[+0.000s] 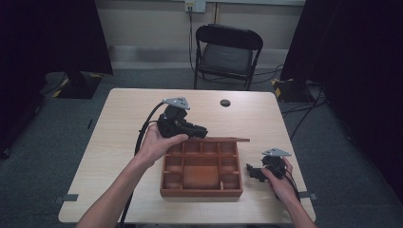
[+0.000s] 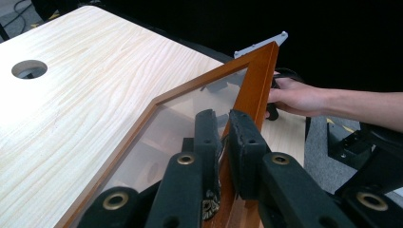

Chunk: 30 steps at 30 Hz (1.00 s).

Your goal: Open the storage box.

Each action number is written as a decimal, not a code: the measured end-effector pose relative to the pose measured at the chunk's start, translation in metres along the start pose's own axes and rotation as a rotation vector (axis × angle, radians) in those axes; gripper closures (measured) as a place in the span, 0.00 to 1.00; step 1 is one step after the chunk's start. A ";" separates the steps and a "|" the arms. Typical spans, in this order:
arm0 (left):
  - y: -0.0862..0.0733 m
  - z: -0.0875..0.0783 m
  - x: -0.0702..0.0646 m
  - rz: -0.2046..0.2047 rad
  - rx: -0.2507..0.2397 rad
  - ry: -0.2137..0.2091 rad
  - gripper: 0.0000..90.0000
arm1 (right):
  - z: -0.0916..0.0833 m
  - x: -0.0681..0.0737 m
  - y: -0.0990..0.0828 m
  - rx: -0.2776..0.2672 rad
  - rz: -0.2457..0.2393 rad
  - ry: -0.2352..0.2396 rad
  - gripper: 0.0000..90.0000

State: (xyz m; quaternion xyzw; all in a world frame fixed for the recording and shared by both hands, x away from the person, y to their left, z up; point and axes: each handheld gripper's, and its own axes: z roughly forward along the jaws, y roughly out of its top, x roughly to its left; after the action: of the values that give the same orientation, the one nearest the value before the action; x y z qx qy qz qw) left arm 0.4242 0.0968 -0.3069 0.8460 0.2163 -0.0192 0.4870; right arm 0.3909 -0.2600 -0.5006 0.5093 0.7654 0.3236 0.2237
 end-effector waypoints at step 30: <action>0.001 0.000 0.000 0.004 0.004 0.006 0.92 | 0.000 0.000 0.000 0.000 0.000 0.000 0.07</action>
State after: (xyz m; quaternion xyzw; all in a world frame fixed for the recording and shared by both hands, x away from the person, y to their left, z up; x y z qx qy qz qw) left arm 0.4245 0.0963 -0.3057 0.8474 0.2161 -0.0162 0.4847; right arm 0.3909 -0.2600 -0.5006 0.5092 0.7655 0.3236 0.2237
